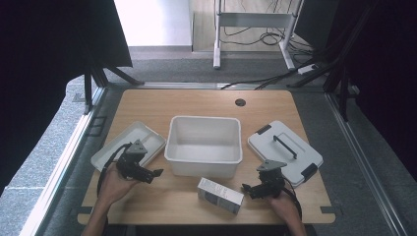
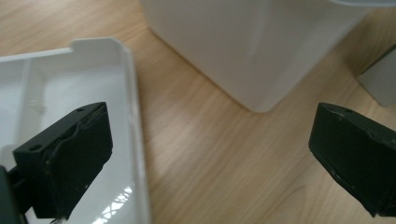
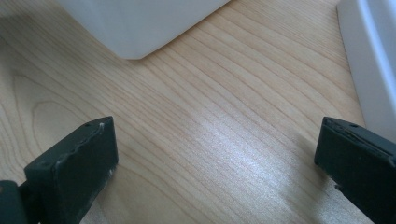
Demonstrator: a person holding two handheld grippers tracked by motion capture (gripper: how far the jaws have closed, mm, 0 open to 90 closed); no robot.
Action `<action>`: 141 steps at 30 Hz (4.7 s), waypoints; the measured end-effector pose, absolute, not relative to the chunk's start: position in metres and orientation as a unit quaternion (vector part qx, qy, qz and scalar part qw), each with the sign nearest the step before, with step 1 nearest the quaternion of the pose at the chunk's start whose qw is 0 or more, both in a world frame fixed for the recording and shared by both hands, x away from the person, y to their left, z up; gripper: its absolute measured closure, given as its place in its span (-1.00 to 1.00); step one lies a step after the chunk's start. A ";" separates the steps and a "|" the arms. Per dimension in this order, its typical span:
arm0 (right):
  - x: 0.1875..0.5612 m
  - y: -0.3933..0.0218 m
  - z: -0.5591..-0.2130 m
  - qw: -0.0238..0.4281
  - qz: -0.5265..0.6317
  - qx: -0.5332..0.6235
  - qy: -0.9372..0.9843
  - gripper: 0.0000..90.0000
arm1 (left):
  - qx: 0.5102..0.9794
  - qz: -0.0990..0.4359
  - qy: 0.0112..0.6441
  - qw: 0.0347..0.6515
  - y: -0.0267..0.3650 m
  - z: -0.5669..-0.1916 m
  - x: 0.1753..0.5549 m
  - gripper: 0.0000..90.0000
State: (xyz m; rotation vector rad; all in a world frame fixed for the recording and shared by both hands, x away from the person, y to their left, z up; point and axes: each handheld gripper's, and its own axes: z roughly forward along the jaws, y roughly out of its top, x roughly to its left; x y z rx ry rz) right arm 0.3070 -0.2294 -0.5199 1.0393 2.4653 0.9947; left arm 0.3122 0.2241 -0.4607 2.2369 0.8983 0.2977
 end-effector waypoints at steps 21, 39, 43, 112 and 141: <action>0.300 -0.234 -0.512 0.131 0.340 0.351 0.862 -0.90 | 0.871 0.112 0.339 0.337 0.190 -0.522 0.294 -1.00; 0.250 -0.235 -0.477 0.084 0.304 0.308 0.898 -0.87 | 0.871 0.113 0.340 0.336 0.190 -0.522 0.294 -1.00; 0.242 -0.228 -0.469 0.069 0.296 0.290 0.907 -0.88 | 0.871 0.113 0.340 0.336 0.190 -0.522 0.294 -1.00; 0.287 -0.096 -0.322 -0.007 0.145 0.150 0.978 0.26 | 0.869 0.114 0.345 0.337 0.190 -0.522 0.293 -1.00; 0.394 -0.075 -0.349 0.066 0.143 0.244 0.957 0.26 | 0.868 0.114 0.347 0.337 0.190 -0.522 0.293 -1.00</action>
